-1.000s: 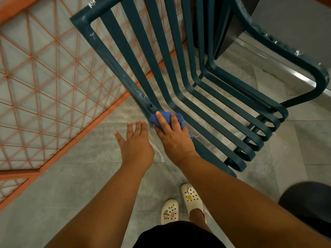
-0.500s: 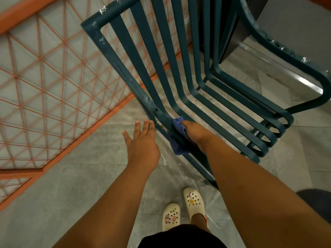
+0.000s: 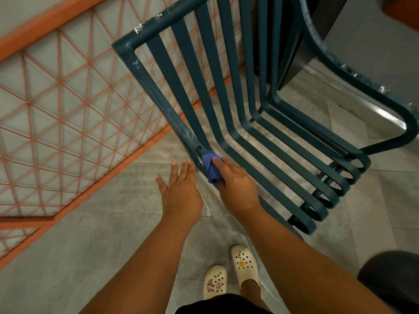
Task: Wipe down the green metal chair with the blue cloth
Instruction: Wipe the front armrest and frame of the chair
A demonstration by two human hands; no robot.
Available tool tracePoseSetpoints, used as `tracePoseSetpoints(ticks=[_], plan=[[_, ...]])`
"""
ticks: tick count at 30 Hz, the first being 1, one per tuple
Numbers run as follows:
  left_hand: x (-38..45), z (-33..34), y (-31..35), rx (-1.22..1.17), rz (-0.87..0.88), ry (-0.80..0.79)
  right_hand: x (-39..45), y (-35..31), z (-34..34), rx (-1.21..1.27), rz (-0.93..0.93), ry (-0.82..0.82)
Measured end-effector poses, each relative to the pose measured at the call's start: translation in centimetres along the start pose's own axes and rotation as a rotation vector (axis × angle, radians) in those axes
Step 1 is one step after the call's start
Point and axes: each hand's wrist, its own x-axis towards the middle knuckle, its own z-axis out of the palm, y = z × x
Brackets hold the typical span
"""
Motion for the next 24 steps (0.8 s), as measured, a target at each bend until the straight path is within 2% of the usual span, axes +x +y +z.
tracePoseSetpoints(ticks=[4, 7, 9, 12, 15, 24], plan=[[-0.1, -0.5, -0.2, -0.016, -0.014, 0.012, 1.3, -1.1, -1.1, 0.164, 0.082, 0.078], [-0.2, -0.8, -0.4, -0.036, -0.024, 0.049, 3.0, -3.0, -0.7, 0.226, -0.011, 0.102], [-0.1, -0.9, -0.6, -0.034, -0.041, 0.057, 4.0, -3.5, 0.5, 0.182, -0.089, 0.013], [0.0, -0.9, -1.0, -0.002, -0.073, 0.029, 4.5, -3.0, 2.0, -0.036, -0.141, -0.124], [-0.1, -0.8, -1.5, 0.011, -0.088, 0.009, 4.3, -2.2, 2.2, -0.145, -0.168, -0.174], [-0.2, -0.9, -2.1, -0.006, -0.087, 0.003, 2.1, -0.1, 2.0, -0.196, -0.228, -0.071]])
